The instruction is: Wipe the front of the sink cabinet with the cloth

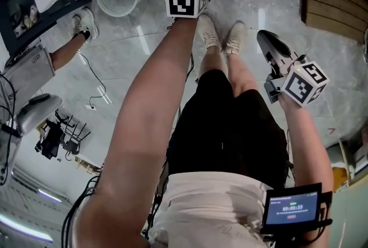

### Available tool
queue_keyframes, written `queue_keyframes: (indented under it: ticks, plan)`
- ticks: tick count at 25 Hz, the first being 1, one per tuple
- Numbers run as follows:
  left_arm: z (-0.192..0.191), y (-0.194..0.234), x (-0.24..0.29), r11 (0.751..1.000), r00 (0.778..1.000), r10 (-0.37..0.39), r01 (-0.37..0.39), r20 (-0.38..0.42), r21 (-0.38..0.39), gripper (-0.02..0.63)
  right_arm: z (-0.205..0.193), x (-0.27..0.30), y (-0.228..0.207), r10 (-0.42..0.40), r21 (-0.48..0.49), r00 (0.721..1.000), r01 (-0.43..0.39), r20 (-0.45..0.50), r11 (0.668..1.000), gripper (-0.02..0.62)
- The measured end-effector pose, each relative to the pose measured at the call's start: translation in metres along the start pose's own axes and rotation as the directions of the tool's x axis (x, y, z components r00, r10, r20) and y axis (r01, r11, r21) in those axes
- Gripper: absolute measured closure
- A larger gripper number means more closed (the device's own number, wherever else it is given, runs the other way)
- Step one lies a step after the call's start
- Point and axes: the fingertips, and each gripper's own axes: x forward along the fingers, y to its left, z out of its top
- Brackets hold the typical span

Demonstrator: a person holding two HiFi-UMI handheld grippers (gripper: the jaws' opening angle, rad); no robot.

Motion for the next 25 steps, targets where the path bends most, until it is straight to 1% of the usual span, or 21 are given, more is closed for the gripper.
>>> queue_keyframes:
  ticks: [3,7,8,11,13,19,23,25]
  plan:
    - [0.003,0.013,-0.003,0.998,0.999,0.037,-0.035,0.037,-0.059,0.443,0.0,-0.003,-0.005,-0.013,0.001,1.0,0.013,-0.003,1.0,0.583]
    - [-0.001,0.043,-0.019,0.989,0.993,0.103,-0.096,0.055,-0.117,0.443,-0.001,-0.004,-0.007,-0.018,0.005,1.0,0.018,-0.008,1.0,0.583]
    - [-0.002,0.05,-0.023,0.987,0.992,0.113,-0.106,0.052,-0.117,0.443,-0.001,-0.004,-0.006,-0.015,0.003,1.0,0.015,-0.01,1.0,0.583]
    - [-0.007,0.064,-0.031,0.99,0.991,0.127,-0.124,0.032,-0.067,0.443,-0.001,-0.001,-0.003,-0.003,0.0,1.0,0.003,-0.014,1.0,0.583]
    - [-0.01,0.075,-0.037,0.988,0.989,0.144,-0.142,0.028,-0.061,0.443,-0.001,0.002,0.0,0.005,-0.005,1.0,-0.005,-0.021,1.0,0.583]
    - [-0.02,0.106,-0.052,0.967,0.976,0.213,-0.206,0.033,-0.151,0.443,-0.003,0.006,0.002,0.005,-0.016,0.999,-0.006,-0.045,1.0,0.583]
    - [-0.028,0.124,-0.062,0.955,0.969,0.247,-0.238,0.03,-0.178,0.443,-0.002,0.011,0.005,0.007,-0.018,0.999,-0.008,-0.039,1.0,0.583]
    - [-0.032,0.133,-0.067,0.95,0.965,0.263,-0.255,0.021,-0.178,0.443,-0.003,0.013,0.007,0.007,-0.022,0.999,-0.008,-0.041,1.0,0.583]
